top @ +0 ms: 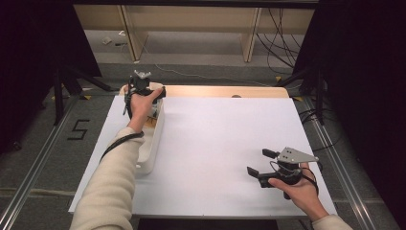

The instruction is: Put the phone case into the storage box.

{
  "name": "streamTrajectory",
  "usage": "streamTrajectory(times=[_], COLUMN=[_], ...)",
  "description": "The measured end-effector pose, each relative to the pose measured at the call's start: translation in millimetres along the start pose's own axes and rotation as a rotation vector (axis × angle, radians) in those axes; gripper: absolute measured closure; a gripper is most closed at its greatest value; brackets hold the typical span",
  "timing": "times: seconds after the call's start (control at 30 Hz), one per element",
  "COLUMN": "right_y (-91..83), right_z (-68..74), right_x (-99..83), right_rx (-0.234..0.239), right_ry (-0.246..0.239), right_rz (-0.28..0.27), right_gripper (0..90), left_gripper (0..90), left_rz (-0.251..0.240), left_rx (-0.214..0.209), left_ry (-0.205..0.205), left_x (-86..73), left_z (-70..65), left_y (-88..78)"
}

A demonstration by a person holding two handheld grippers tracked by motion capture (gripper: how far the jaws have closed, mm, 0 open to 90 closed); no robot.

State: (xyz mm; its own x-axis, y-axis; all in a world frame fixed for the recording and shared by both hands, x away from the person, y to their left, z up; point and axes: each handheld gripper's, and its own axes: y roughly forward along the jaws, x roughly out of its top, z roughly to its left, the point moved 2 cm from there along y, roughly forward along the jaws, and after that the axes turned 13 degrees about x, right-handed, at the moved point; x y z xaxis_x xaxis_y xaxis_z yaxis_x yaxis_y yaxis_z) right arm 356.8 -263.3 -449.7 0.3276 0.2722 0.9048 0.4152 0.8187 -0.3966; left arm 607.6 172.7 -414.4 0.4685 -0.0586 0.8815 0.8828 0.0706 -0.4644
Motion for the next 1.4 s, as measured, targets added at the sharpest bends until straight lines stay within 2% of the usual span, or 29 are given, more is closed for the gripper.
streamTrajectory(times=[0.23, 0.73, 1.0, 1.4], right_y=[0.3, -0.2, 0.7, 0.9], right_z=[0.0, 0.2, 0.1, 0.4], right_x=[0.0, 0.1, 0.0, 0.1], right_rx=[0.001, 0.0, 0.003, 0.003], right_ry=[-0.002, -0.002, -0.001, -0.003], right_rz=[0.001, 0.0, 0.001, 0.0], right_gripper=[10.2, 10.2, 10.1, 10.2], left_gripper=[9.6, 9.4, 8.8, 8.5], left_rz=[0.021, 0.044, 0.052, 0.062], left_rx=[-0.004, -0.003, 0.006, 0.004], left_ry=[-0.014, -0.012, 0.015, 0.023], left_x=[-3.3, -10.0, -11.2, -10.2], left_z=[2.3, 2.8, 4.5, 4.2], left_y=[1.2, 5.0, 6.3, 7.0])
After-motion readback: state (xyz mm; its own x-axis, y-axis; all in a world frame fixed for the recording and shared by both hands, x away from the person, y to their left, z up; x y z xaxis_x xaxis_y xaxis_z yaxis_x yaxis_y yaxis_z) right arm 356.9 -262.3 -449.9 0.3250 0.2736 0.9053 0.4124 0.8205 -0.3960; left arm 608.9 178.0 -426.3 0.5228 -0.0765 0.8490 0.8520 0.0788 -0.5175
